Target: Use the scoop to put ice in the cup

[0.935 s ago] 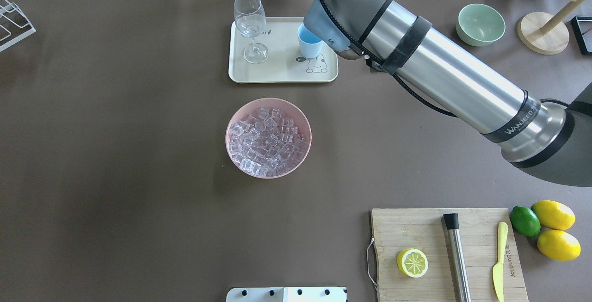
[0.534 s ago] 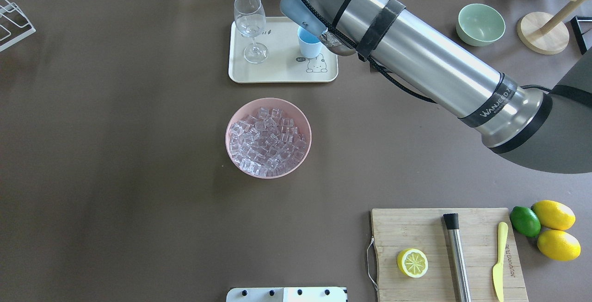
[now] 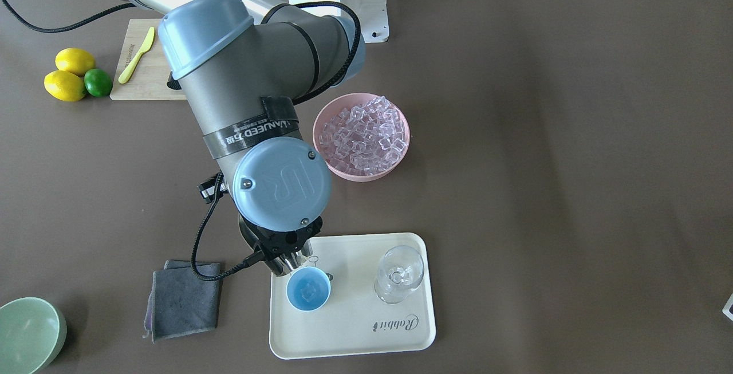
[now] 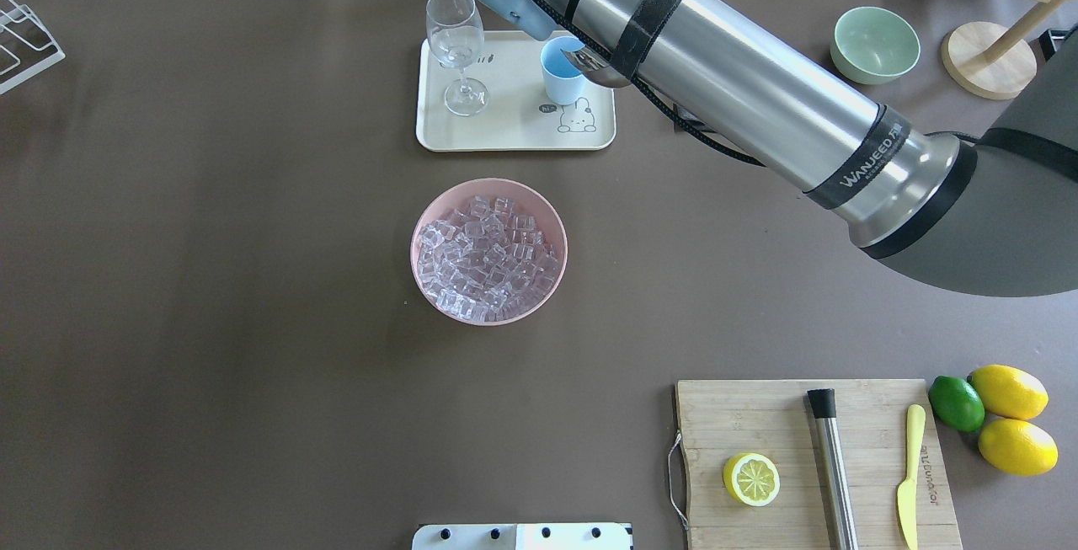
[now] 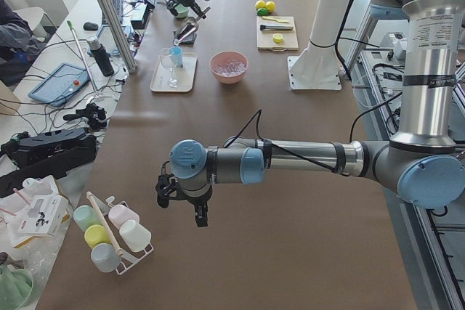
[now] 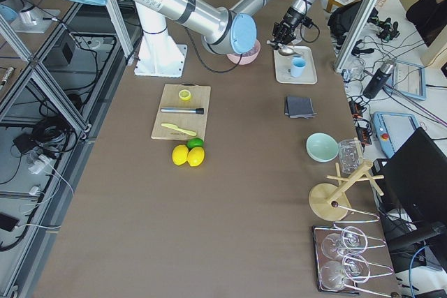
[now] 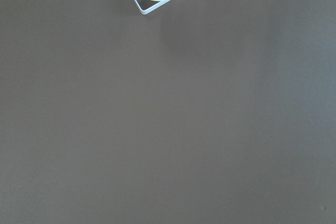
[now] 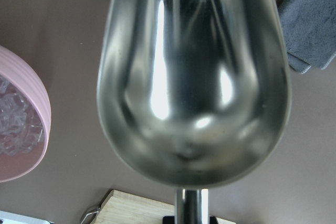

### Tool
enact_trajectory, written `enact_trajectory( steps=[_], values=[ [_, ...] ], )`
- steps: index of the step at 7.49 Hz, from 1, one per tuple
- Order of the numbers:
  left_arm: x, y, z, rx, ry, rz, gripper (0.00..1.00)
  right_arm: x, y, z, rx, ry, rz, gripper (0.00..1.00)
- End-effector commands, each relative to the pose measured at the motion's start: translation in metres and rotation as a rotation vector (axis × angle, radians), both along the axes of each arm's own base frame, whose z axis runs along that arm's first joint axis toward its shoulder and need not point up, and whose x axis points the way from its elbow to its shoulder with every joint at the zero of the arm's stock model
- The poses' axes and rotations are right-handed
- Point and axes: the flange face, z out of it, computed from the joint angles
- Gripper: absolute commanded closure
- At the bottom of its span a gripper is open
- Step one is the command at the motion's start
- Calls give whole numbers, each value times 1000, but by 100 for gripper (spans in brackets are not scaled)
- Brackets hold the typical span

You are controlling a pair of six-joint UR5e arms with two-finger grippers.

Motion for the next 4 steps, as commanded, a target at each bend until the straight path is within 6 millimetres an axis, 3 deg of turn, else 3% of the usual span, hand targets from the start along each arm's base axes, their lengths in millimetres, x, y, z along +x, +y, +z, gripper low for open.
enact_trajectory(
  steps=[1, 2, 4],
  values=[
    [0, 1, 1, -3, -1, -3, 2, 12, 12, 5, 45, -34, -3, 100],
    [0, 1, 1, -3, -1, -3, 2, 29, 19, 13, 70, -51, 19, 100],
    [0, 0, -2, 3, -1, -4, 2, 96, 34, 59, 115, -76, 80, 100]
  ],
)
